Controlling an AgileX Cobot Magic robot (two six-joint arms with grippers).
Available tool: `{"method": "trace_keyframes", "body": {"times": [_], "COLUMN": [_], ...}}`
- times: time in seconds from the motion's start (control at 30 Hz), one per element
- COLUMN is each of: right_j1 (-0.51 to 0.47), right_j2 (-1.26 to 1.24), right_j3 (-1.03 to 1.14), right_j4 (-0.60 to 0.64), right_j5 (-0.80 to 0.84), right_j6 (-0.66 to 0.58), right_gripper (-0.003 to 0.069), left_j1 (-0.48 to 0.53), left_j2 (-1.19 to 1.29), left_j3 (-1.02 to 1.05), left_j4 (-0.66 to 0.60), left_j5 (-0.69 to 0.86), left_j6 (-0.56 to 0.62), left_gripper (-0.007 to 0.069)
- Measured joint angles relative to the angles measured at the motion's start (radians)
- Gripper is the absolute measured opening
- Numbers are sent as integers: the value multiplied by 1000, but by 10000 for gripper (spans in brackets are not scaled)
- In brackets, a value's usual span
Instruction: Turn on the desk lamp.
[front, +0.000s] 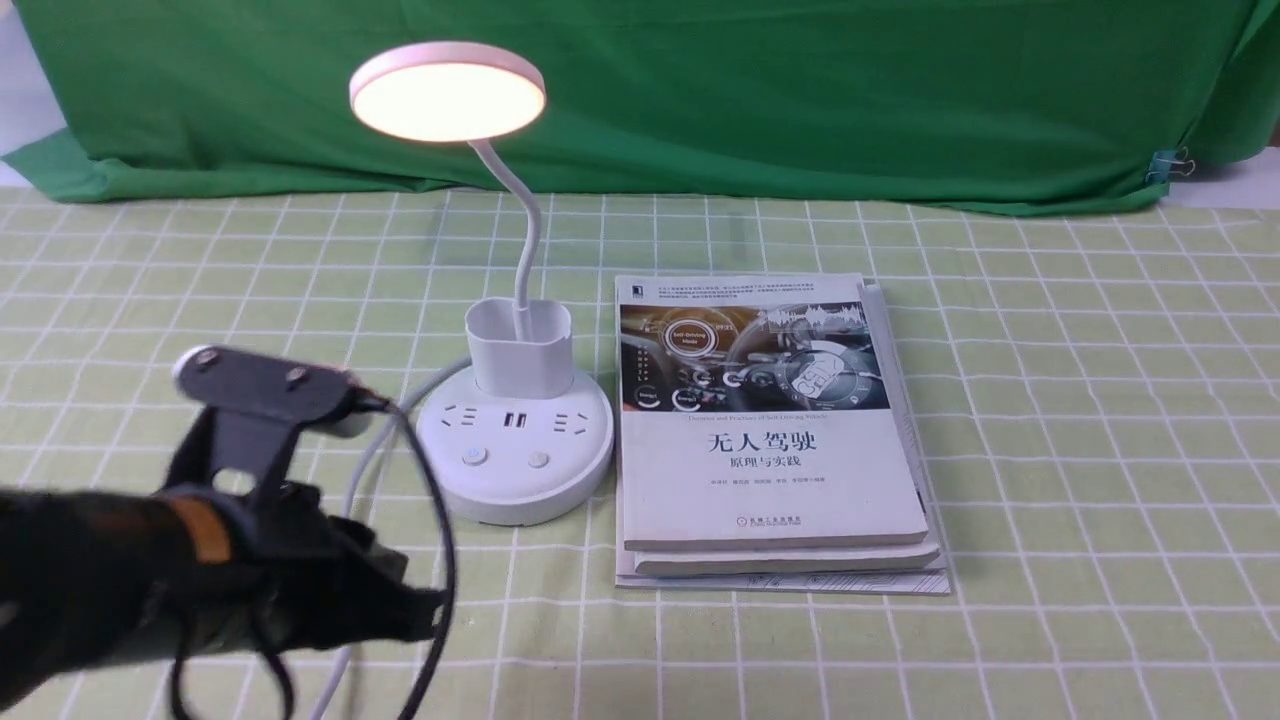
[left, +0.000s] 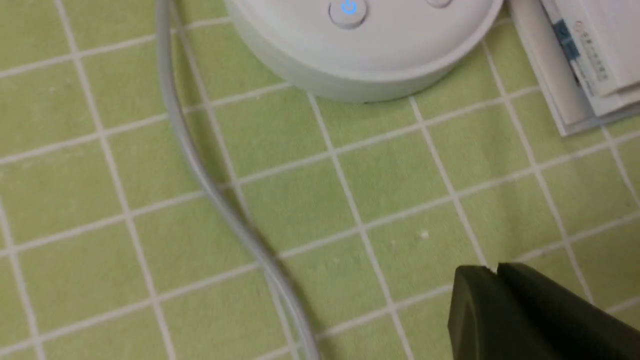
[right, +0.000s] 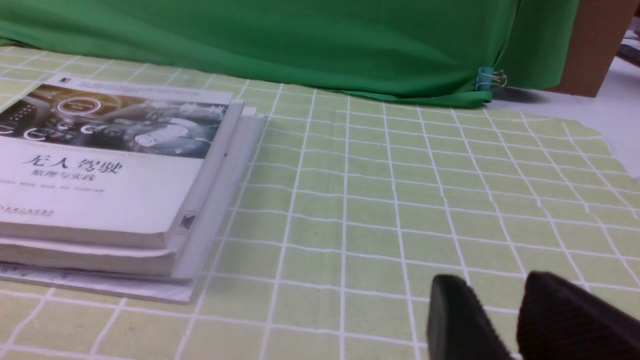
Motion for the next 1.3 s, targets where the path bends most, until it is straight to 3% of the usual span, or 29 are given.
{"method": "trace_keyframes", "body": {"times": [0.23,0.47,1.0,1.2,1.3], "right_j1": [0,0,0,0,0], "right_j2": [0,0,0,0,0], "right_j3": [0,0,0,0,0], "right_j4": [0,0,0,0,0], "right_j5": [0,0,0,0,0], "right_j6": [0,0,0,0,0], "right_gripper": [245,245,245,245,245], "left_j1": [0,0,0,0,0], "left_j2": [-475,-726,-771,-771,-774], "left_j3": [144,201,204,205,220], "left_j4": [0,3,12,84,145], "left_j5": [-5,-6,-7,-16,-102], "left_j6": [-34,-38,-34,-30,-29], "left_gripper": [19,19,19,19,19]}}
